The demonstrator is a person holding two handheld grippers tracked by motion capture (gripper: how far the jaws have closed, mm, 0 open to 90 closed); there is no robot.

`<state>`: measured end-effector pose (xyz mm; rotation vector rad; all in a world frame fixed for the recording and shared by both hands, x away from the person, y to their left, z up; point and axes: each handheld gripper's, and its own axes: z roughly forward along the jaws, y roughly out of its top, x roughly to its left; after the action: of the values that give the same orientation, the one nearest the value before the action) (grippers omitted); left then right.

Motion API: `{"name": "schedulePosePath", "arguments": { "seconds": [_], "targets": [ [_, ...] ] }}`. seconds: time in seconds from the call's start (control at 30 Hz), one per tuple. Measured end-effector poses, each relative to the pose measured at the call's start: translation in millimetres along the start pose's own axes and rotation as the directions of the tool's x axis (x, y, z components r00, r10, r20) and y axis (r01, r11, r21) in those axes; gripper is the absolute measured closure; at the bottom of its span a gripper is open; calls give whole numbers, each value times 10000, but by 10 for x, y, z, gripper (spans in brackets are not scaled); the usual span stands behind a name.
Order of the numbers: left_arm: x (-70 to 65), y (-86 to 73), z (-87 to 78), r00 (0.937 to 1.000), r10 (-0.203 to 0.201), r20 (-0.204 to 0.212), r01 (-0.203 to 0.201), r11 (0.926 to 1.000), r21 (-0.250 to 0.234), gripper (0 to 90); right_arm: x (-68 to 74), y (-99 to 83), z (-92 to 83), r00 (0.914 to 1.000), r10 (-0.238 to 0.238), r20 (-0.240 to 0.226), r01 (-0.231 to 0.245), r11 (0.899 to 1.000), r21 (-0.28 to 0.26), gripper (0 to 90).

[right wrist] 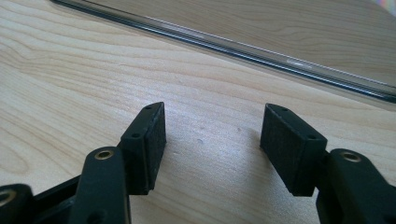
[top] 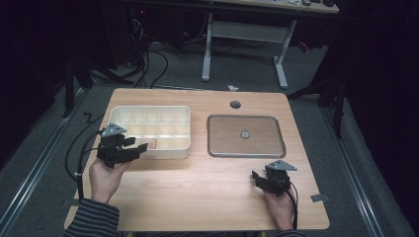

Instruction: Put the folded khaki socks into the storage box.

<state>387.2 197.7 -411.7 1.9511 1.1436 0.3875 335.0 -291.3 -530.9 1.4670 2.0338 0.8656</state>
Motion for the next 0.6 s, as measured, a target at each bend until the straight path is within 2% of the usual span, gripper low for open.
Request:
{"name": "schedulePosePath", "arguments": {
  "seconds": [0.17,0.6],
  "targets": [
    [-16,-33,-37,9999,-87,150,88,9999,-89,447,1,0,0,10000,12,-2,-12,10000,6,403],
    [-77,-85,-98,9997,-35,224,40,9997,-243,437,1,0,0,10000,-3,-7,3,10000,5,402]
  ]
}}
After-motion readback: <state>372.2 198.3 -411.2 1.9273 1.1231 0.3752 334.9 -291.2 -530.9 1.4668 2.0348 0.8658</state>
